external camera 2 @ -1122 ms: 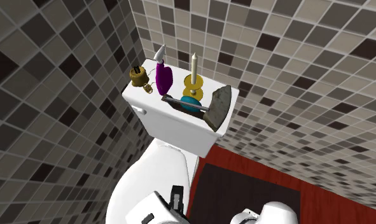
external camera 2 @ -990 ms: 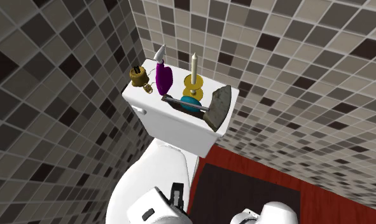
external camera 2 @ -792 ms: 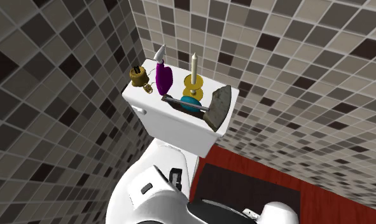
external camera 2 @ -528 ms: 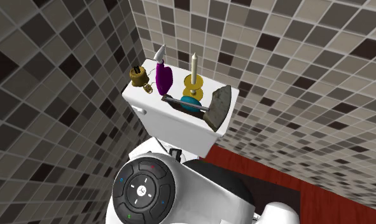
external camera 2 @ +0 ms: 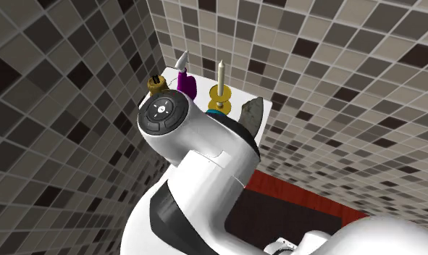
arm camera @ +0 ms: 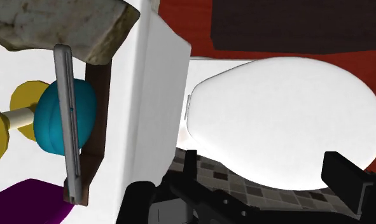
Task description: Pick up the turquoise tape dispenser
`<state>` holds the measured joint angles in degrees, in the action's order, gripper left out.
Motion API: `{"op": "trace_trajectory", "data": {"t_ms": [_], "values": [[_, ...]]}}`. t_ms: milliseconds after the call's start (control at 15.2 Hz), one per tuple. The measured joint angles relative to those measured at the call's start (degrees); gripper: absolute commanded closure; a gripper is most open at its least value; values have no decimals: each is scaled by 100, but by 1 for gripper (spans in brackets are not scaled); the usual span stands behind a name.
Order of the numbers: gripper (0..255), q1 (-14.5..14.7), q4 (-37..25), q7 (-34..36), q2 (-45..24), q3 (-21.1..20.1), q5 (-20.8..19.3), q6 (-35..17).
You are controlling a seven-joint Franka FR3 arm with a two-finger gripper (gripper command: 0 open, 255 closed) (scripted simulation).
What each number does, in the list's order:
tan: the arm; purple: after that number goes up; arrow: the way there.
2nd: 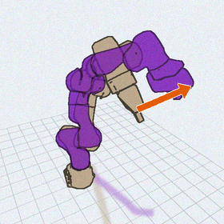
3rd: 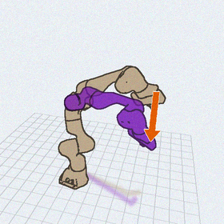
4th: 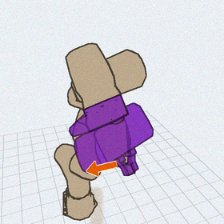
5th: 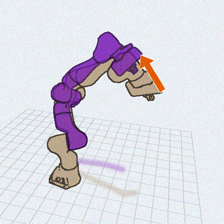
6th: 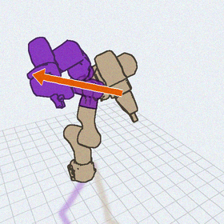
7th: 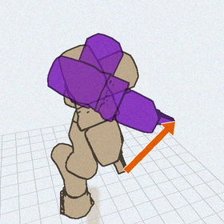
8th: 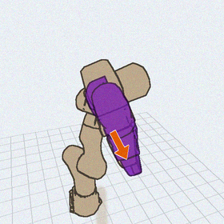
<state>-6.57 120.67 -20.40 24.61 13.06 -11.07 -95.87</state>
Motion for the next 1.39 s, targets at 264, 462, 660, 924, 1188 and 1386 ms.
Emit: {"op": "trace_trajectory", "data": {"t_ms": [264,462,660,924,1188,1386], "values": [[0,-161,-531,-384,-665,433,63,-4],[0,-279,-1063,-694,-1308,747,207,9],[0,-428,-1615,-1017,-1968,1034,414,49],[0,-711,-2416,-1450,-2836,1350,753,221],[0,-948,-2905,-1713,-3459,1492,1020,263],[0,-963,-2769,-1725,-3500,1497,1040,94]]}}
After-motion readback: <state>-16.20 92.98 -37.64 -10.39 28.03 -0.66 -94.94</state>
